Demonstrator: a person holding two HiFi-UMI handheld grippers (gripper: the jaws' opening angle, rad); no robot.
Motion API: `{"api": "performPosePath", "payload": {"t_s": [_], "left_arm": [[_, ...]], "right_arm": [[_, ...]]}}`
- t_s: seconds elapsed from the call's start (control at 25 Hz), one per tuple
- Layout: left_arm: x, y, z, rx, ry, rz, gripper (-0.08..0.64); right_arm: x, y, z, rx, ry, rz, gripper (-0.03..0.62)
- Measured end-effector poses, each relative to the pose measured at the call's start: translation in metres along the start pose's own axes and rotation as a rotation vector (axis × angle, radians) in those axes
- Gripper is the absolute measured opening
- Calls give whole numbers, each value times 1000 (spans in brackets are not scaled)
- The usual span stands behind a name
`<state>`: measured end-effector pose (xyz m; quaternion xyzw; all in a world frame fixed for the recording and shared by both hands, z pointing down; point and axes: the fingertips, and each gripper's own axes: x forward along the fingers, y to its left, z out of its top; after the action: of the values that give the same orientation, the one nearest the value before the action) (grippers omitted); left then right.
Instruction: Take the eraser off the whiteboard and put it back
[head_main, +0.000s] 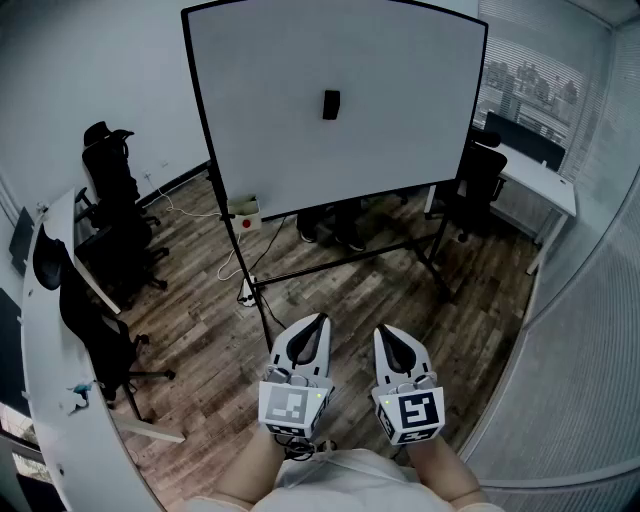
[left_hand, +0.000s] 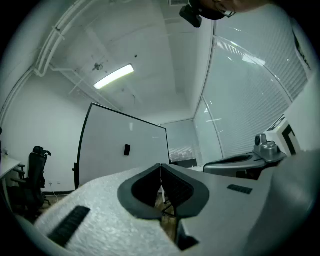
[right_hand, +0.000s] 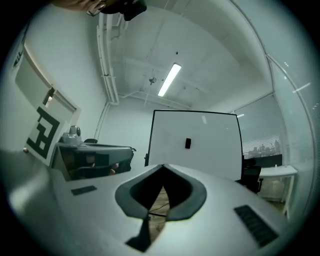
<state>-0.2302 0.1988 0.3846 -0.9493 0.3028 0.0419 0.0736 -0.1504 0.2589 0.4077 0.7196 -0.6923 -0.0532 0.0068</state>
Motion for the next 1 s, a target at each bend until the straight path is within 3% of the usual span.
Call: {"api": "performPosePath", "payload": {"t_s": [0.6, 1.0], "left_arm": [[8, -8, -15, -54, -34, 1, 17], [43, -12, -39, -88, 4, -29, 17]], "right_arm": [[-6, -15, -7, 15, -7, -18, 28], [4, -40, -33, 27, 31, -28, 28]]}}
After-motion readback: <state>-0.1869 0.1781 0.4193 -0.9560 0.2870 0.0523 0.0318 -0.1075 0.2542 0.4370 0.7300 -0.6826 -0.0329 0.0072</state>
